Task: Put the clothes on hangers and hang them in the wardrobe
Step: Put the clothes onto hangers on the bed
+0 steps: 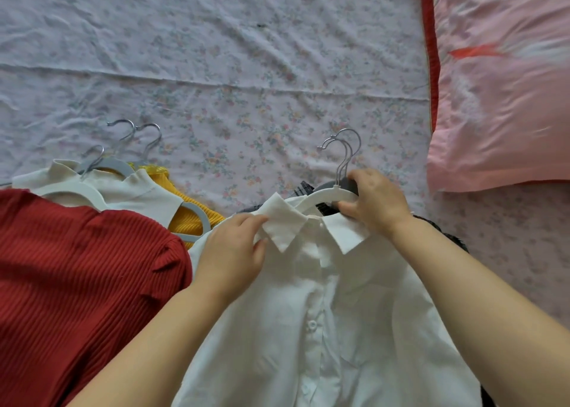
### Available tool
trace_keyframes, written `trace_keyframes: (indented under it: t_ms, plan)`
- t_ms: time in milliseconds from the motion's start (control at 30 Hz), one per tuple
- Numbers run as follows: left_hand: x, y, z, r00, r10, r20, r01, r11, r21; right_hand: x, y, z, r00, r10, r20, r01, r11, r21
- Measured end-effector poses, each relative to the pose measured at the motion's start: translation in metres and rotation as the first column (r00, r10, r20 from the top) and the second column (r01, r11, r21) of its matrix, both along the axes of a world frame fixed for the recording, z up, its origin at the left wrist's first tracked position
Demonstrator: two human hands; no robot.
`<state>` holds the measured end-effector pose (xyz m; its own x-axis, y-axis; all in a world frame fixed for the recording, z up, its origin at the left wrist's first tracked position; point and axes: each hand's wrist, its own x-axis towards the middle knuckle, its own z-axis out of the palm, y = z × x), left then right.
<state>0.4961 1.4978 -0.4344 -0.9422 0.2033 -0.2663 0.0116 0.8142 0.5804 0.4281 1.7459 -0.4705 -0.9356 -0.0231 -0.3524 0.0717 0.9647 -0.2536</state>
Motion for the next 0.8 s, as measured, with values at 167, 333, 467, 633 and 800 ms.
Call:
trace_keyframes:
  t_ms: [167, 333, 467, 633, 800]
  plan:
    - [0.0, -0.002, 0.02, 0.999, 0.001, -0.05, 0.0, 1.0, 0.029, 0.018, 0.001, 0.039, 0.998, 0.055, 0.037, -0.05, 0.989, -0.137]
    - [0.006, -0.002, 0.048, 0.996, -0.008, -0.094, 0.015, 0.997, 0.076, 0.038, -0.012, 0.094, 0.994, 0.113, 0.0, -0.111, 0.982, -0.153]
    - [0.013, -0.009, 0.084, 0.991, -0.023, -0.133, 0.037, 0.993, 0.11, 0.056, -0.029, 0.152, 0.994, 0.08, -0.077, -0.093, 0.977, -0.19]
    - [0.026, -0.026, 0.145, 0.987, -0.027, -0.161, 0.052, 0.988, 0.148, 0.083, -0.06, 0.235, 0.994, 0.056, -0.099, -0.078, 0.968, -0.238]
    - [0.043, -0.056, 0.209, 0.984, -0.079, -0.158, 0.102, 0.985, 0.139, 0.116, -0.097, 0.321, 0.983, 0.061, -0.17, -0.098, 0.971, -0.218]
